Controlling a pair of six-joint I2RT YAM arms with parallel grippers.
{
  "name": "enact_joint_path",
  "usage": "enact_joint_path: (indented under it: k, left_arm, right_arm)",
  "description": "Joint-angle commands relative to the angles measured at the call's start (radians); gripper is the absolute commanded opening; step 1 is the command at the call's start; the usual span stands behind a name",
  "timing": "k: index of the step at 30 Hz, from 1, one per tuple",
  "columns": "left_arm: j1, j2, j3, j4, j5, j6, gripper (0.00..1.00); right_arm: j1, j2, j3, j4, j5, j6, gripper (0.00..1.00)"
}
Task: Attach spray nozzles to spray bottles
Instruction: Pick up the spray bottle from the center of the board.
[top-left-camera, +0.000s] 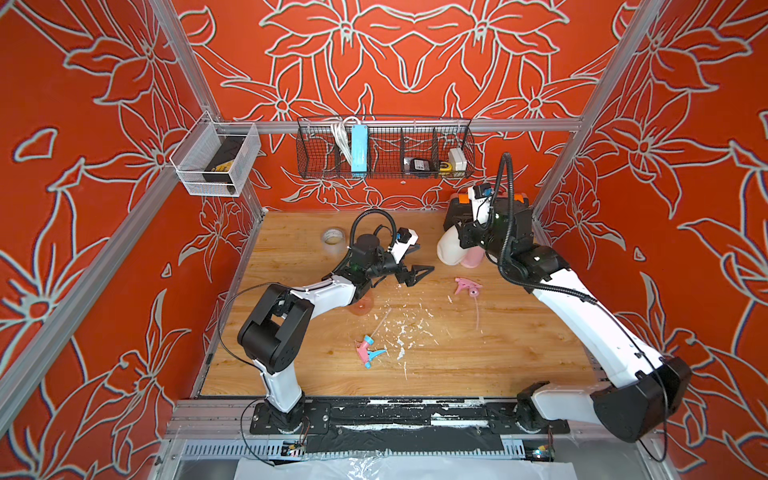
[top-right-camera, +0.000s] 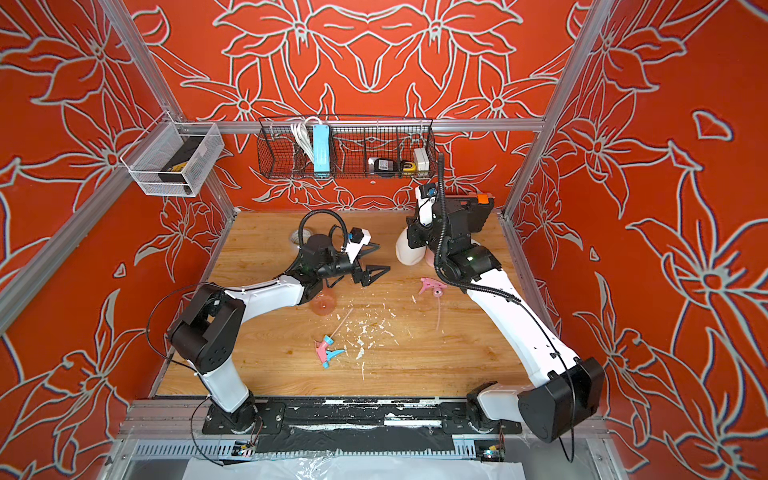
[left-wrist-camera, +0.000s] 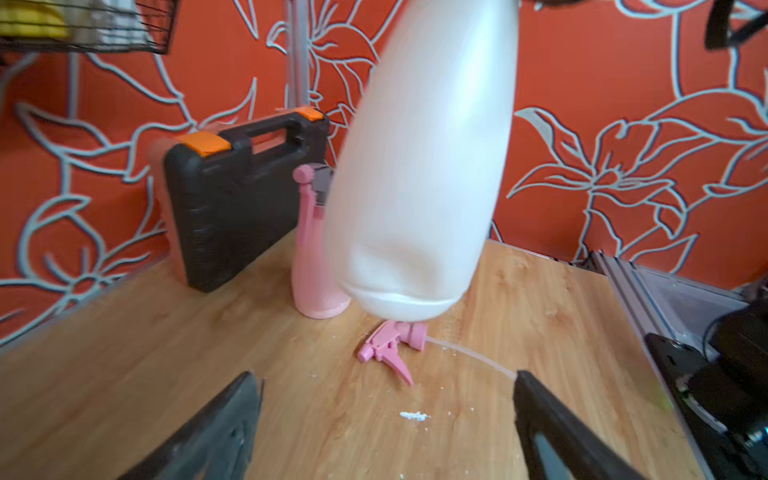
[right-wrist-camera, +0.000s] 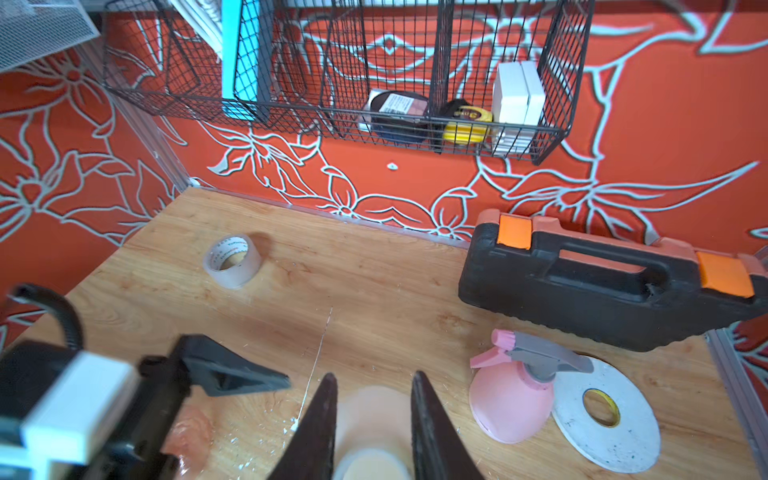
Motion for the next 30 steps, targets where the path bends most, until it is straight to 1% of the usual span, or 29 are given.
enact_joint_path:
  k: [1,5,9,11,16,24,30]
  left_arm:
    - [-0.017,0.017,0.017,0.009,0.055,0.072,0.95]
    - [-0.019,0.032,0.035,0.030,0.057,0.094,0.95]
    - [-0.029,0.050,0.067,0.047,0.058,0.111,0.95]
    - [-0.032,0.061,0.078,0.068,0.052,0.101,0.95]
    - [-0.034,0.083,0.088,0.138,0.051,0.053,0.96]
    - [-0.052,0.103,0.108,0.120,0.081,0.053,0.96]
    - [-0.052,0.106,0.115,0.124,0.078,0.056,0.96]
  right_arm:
    - [0.006,-0.007,0.064,-0.101,-0.069,-0.022,0.04]
    - [0.007,-0.004,0.100,-0.140,-0.121,-0.023,0.04]
    - [0.008,-0.018,0.096,-0.141,-0.155,-0.017,0.03]
    - [0.010,-0.019,0.096,-0.143,-0.171,-0.012,0.03]
    - [0.012,-0.033,0.086,-0.135,-0.180,-0.006,0.03]
    - [0.015,-0.016,0.104,-0.133,-0.200,0.003,0.02]
    - [0.021,-0.010,0.103,-0.127,-0.202,0.002,0.02]
